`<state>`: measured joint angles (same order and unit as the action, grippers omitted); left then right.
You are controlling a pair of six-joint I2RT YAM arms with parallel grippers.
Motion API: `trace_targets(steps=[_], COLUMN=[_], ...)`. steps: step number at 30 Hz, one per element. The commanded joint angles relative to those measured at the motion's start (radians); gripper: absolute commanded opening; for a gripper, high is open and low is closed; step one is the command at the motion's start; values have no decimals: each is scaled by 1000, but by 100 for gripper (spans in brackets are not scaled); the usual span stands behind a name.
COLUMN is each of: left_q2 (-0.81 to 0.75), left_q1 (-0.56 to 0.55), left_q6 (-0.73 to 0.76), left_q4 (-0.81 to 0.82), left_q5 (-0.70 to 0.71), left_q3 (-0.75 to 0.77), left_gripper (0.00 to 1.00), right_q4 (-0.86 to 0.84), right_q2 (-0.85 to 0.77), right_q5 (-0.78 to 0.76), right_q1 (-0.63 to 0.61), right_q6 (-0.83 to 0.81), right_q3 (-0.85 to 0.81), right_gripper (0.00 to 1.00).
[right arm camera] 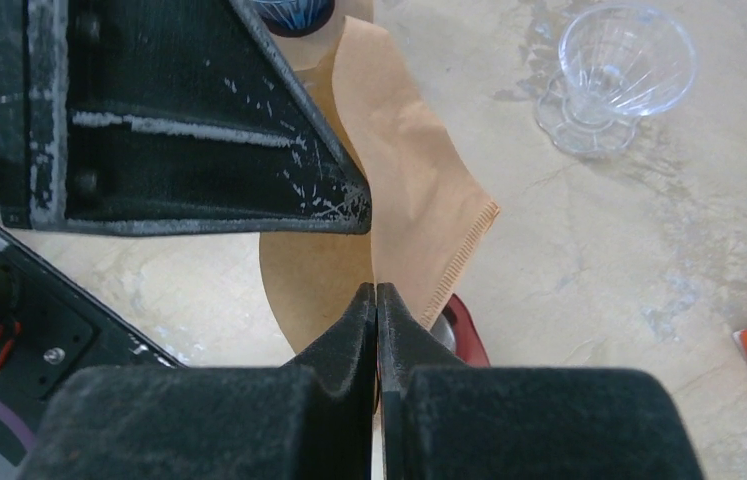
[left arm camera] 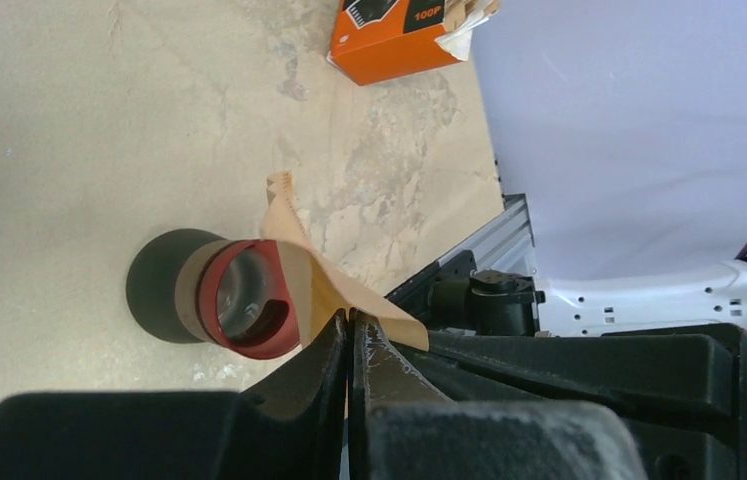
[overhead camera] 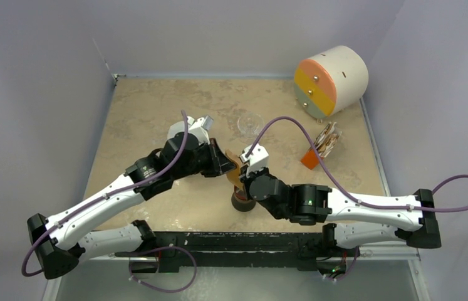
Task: Place the coffee filter in the dripper
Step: Pick up the coffee filter from the center of the board.
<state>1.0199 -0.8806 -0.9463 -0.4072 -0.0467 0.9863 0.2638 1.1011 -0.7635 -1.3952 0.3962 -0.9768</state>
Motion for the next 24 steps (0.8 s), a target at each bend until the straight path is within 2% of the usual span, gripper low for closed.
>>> trace_targets(steps=[1,11,24], left_q2=[11,107,221], left_q1=[-43,-115,-161], left_q6=[33,60,105], left_q4=[-74,-204,-347], left_q5=[80,97,145], left_q3=[66,146,267], left_gripper=[0,0,0], right_q4=[10,207,241], right_q2=[-9,-36,-61], right_q5=[-3,41,77], right_q1=[-5,-5,-5], right_q6=[120,385,667], right_q3=[-42,-85,-17], right_gripper=[0,0,0])
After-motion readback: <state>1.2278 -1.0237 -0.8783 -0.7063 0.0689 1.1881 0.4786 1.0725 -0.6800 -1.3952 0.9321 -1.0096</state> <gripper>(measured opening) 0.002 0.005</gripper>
